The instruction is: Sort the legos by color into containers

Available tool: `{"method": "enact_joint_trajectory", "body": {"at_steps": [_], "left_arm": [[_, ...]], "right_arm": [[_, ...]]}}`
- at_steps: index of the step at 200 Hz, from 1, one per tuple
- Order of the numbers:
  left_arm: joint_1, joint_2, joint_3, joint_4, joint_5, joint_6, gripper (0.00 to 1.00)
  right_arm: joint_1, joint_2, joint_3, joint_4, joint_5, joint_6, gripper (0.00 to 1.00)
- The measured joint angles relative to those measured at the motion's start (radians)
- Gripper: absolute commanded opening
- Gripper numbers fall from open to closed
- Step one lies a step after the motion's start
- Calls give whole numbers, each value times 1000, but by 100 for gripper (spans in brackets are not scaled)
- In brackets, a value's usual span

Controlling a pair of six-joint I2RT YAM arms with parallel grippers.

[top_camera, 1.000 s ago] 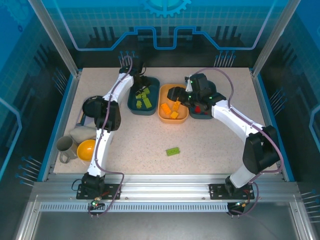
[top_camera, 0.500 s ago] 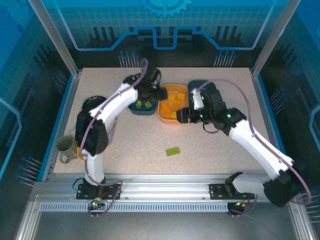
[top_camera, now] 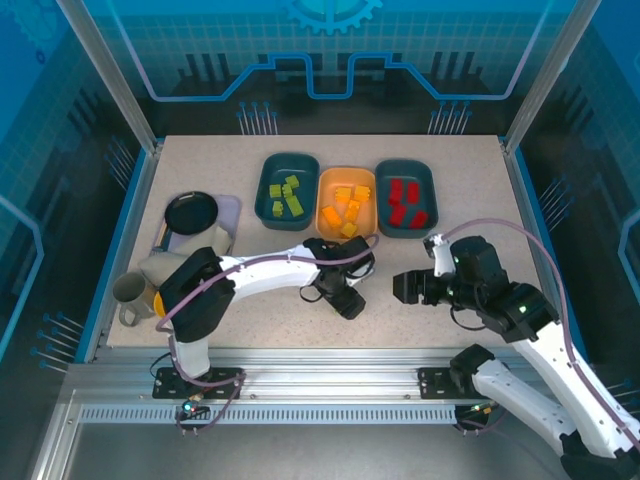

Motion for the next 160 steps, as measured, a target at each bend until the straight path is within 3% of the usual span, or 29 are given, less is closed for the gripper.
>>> {"method": "enact_joint_trajectory", "body": {"at_steps": [63,101,160], "left_arm": [[-24,110,37,-6,-90,51,70],[-27,146,82,-15,-96,57,52],[-46,183,136,-68,-108,47,44]], "right_arm": [[0,-82,-40,-48,-3,95,75],[0,-77,-40,-47,-3,106,75],[-16,-56,-40,-47,-4,105,75]]}}
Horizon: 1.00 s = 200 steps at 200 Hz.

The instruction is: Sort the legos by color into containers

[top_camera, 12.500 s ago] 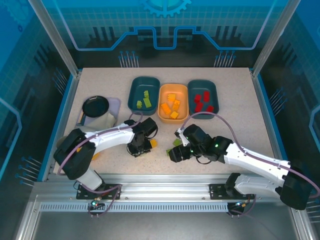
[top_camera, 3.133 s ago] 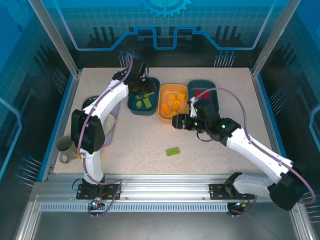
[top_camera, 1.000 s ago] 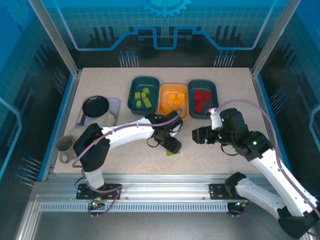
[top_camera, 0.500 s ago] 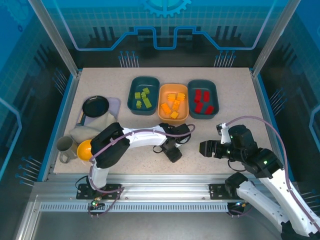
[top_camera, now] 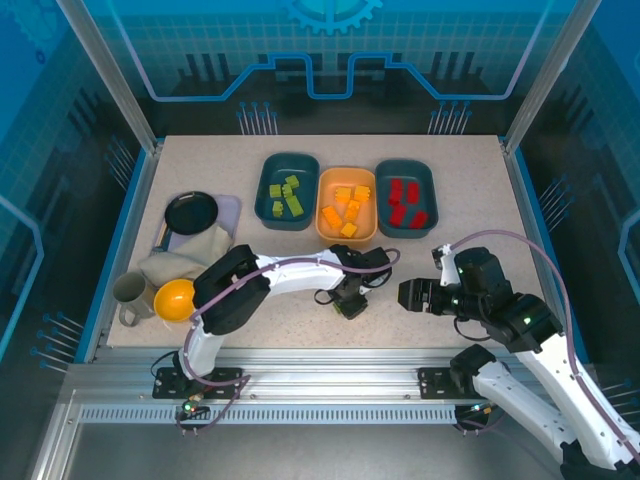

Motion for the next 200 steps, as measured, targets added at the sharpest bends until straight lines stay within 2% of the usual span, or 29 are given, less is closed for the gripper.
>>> {"method": "enact_joint_trajectory", "body": {"at_steps": [27,77,134,160,200], "left_arm": [[-4,8,11,-17,-10,-19,46],[-9,9,15,-27,-14,-79,27],[4,-3,21,-54,-31,-166,26],[95,-64,21,-87,-34,-224,26],[354,-215,106,-81,23,-299,27]], "right_arm": [[-9,2,0,0,-3,-4,75],[-25,4,-7,10,-21,-8,74],[-34,37,-6,26,-43,-38,74],[-35,92,7,44,-61,-62,74],[-35,277,79,171,-105,-75,74]]}}
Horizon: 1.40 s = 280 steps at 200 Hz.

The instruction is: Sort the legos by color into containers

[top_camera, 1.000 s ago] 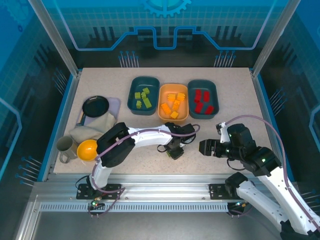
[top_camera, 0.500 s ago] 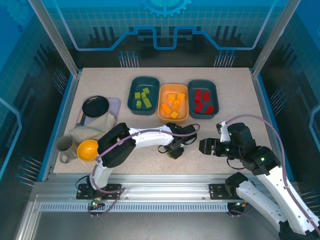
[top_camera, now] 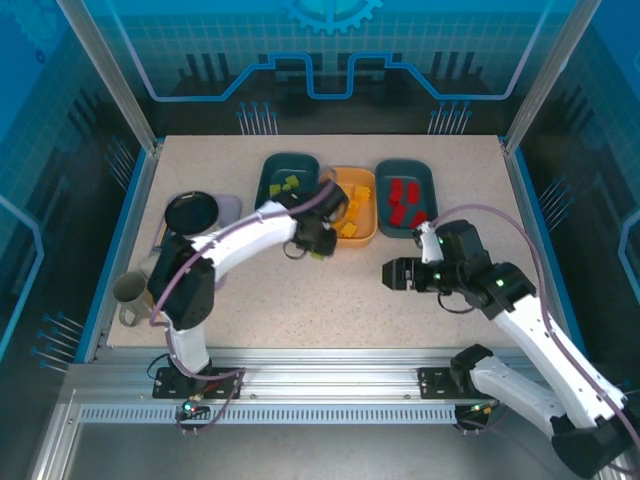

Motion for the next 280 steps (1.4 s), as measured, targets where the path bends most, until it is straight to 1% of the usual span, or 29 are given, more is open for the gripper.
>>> {"method": "enact_joint_trajectory", "body": {"at_steps": [10,20,37,45,59,75,95,119,143,185,196,219,233,261,280], "left_arm": [[69,-11,32,13,31,-18,27],[120,-9,58,27,53,-29,27],[220,39,132,41,105,-56,27],[252,70,166,55,126,-68,27],[315,158,251,77,167,-91,27],[362,270,353,87,204,-111,27],[409,451,551,61,233,-122,27],[425,618,776,13,253,-122,27],[424,700,885,-15,278,-124,27],[420,731,899,-23,323,-150,32],[420,737,899,-23,332,-152,36],[418,742,899,-27,345,-154,51],[417,742,899,-31,346,-147,57],[417,739,899,-44,345,-145,61],[417,709,890,-55,336,-144,65]], "right_arm": [[-1,61,22,50,-9,4,74],[-3,132,52,106,-17,10,73],[-6,278,129,191,-19,40,73],[-6,354,173,242,-18,56,73],[-6,463,240,313,-20,81,73],[-6,589,329,369,-19,110,73],[-6,733,446,417,-19,143,73],[-6,854,551,452,-16,162,73],[-6,938,623,466,-10,166,73],[-6,1002,682,462,-7,166,73],[-6,1004,690,458,-7,166,73],[-6,1004,706,449,-7,166,73],[-5,1004,712,442,-7,166,73],[-4,998,713,424,-6,160,73],[1,974,713,400,-2,139,73]]}}
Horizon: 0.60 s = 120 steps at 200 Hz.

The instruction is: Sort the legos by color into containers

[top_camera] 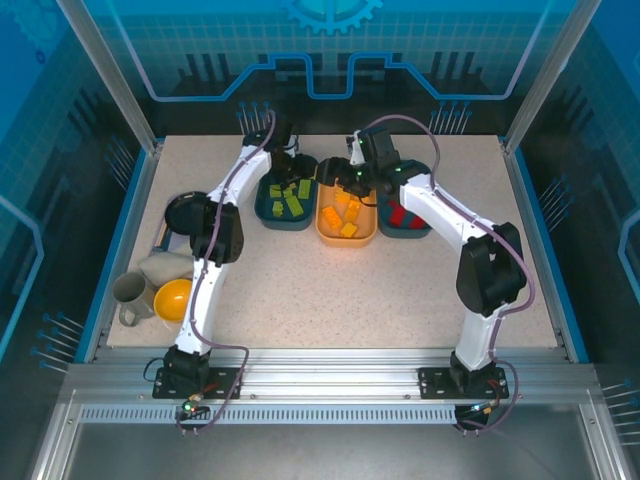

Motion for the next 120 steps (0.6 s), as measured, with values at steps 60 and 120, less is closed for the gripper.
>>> {"method": "enact_joint_trajectory", "body": {"at_steps": [60,120], "left_arm": [[-14,-541,-502,92,-47,-45,99],[-79,-1223,-1139,200,-105,-109,99]], "right_arm": [[19,-325,-173,-77,49,-170,100],[20,-753,-452,-226,219,-324,100]]}}
